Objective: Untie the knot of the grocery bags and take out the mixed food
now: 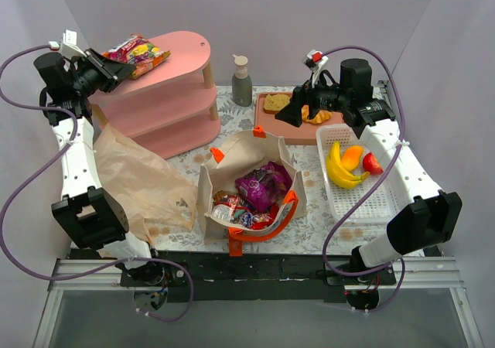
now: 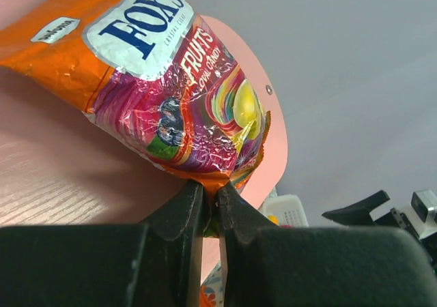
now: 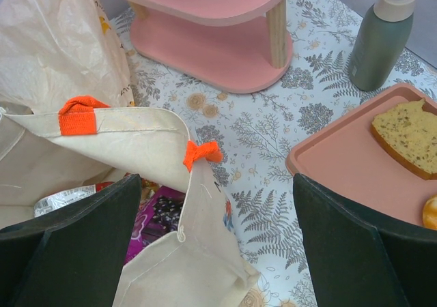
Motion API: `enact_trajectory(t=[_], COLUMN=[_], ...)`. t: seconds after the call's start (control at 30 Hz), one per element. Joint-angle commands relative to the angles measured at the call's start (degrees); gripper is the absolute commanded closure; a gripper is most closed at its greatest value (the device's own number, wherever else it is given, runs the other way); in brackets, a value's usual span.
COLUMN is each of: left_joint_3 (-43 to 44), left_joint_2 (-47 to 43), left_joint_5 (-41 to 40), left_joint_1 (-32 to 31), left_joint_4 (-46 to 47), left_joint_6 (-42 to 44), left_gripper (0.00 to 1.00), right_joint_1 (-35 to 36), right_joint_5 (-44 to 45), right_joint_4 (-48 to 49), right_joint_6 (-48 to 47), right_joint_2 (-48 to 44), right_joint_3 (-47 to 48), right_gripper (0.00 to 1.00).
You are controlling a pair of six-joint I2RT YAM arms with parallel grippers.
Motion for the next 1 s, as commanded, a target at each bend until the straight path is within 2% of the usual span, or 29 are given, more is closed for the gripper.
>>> enact_trajectory(t=[0.0, 0.23, 0.47, 0.5, 0.53, 0.57, 0.63, 0.77, 0.87, 0.93, 0.97], left_joint_3=[4.89, 11.92, 19.04, 19.66, 20.19, 20.89, 22.12, 27.57, 29.16, 26.71, 25.13], left_joint_2=[0.52, 2.9, 6.76, 6.94, 6.94, 6.86, 6.42, 7.64, 6.68, 3.63, 2.04], left_joint_5=[7.52, 7.35, 1.12, -0.37, -3.43, -4.77, -10.1, -16.27, -17.35, -16.04, -15.25], left_joint_1=[1.02, 1.73, 2.34, 2.52, 2.69, 2.69, 2.69, 2.78, 2.78, 2.69, 2.69], left_joint_4=[-5.28, -19.25, -28.4, -29.1, -29.72, -29.99, -31.39, -35.96, -36.15, -32.13, -29.75], left_joint_6=[5.34, 18.94, 25.03, 25.12, 25.38, 26.69, 27.93, 32.85, 35.23, 35.67, 35.58], left_gripper=[1.0, 1.0, 1.0, 0.97, 0.8, 0.69, 0.36, 0.2, 0.16, 0.14, 0.12], right_joint_1=[-0.11, -0.03, -0.03, -0.03, -0.03, -0.03, -0.03, 0.06, 0.24, 2.51, 3.83], right_joint_5=[0.1, -0.25, -1.39, -1.39, -1.39, -1.74, -2.0, -2.53, -5.5, -7.01, -6.67], right_joint_4=[1.07, 1.42, 2.22, 2.13, 2.13, 2.22, 2.39, 2.74, 2.4, -1.1, -5.82], right_joint_6=[-1.14, -1.14, -0.35, -0.35, -0.35, -0.26, -0.18, 0.0, -1.4, -9.9, -14.54], right_joint_2=[-1.14, -1.14, 0.26, 0.53, 0.7, 0.79, 1.14, 1.67, 1.93, 2.55, 2.55], right_joint_3=[1.28, 0.67, 1.89, 1.98, 2.16, 2.33, 2.51, 2.86, 3.13, 5.49, 6.37], right_gripper=[0.02, 0.02, 0.02, 0.02, 0.02, 0.02, 0.02, 0.02, 0.02, 0.02, 0.02])
